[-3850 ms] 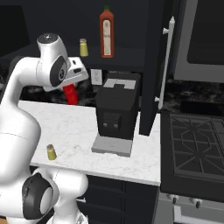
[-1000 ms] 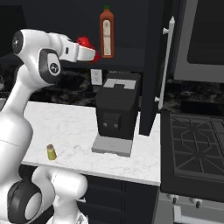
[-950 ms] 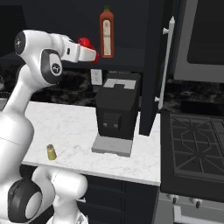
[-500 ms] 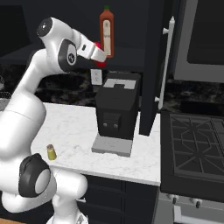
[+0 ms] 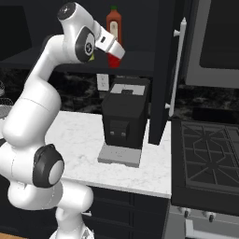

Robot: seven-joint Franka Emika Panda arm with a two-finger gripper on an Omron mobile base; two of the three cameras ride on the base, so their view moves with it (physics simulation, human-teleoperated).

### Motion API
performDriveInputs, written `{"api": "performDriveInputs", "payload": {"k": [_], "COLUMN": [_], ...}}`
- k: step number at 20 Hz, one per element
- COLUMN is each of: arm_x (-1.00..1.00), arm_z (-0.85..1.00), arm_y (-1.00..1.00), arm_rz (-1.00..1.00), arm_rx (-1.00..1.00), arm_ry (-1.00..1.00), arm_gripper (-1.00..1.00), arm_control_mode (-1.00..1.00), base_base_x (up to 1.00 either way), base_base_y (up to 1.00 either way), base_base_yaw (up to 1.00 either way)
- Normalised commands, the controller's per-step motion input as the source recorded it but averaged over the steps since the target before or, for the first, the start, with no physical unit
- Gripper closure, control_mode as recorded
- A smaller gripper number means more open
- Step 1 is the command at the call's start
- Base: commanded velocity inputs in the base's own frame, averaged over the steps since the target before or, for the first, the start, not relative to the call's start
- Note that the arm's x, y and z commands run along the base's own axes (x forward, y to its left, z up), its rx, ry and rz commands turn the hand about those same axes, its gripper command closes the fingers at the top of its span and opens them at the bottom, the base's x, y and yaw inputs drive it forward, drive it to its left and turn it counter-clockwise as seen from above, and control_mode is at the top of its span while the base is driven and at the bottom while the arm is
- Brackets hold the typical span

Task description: Put the shaker and condiment bottle from the counter next to their counterparts in the cabinet.

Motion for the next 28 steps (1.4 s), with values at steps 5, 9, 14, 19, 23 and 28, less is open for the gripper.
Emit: {"api": "performDriveInputs", "payload": {"k": [5,9,14,19,23,28], "arm_x": [0.06,0.09,0.01,0.0,0.0,0.04], "arm_z": [0.0,0.0,-0.04,-0.16,-0.25,-0.31], "arm_y": [-0.05,-0.02,0.0,0.0,0.0,0.0], "arm_rz": [0.0,0.0,0.04,0.1,0.11,0.1], "arm_rx": [0.0,0.0,-0.07,-0.13,-0.1,-0.09], "arm_ry": [0.0,0.0,0.0,0.0,0.0,0.0], "arm_gripper": [1.0,1.0,1.0,1.0,1.0,1.0], "arm_control_mode": [-1.0,-1.0,-1.0,-1.0,-1.0,-1.0], "base_base_x": [0.0,0.0,0.0,0.0,0.0,0.0], "base_base_y": [0.0,0.0,0.0,0.0,0.0,0.0], "base_base_yaw": [0.0,0.0,0.0,0.0,0.0,0.0]}}
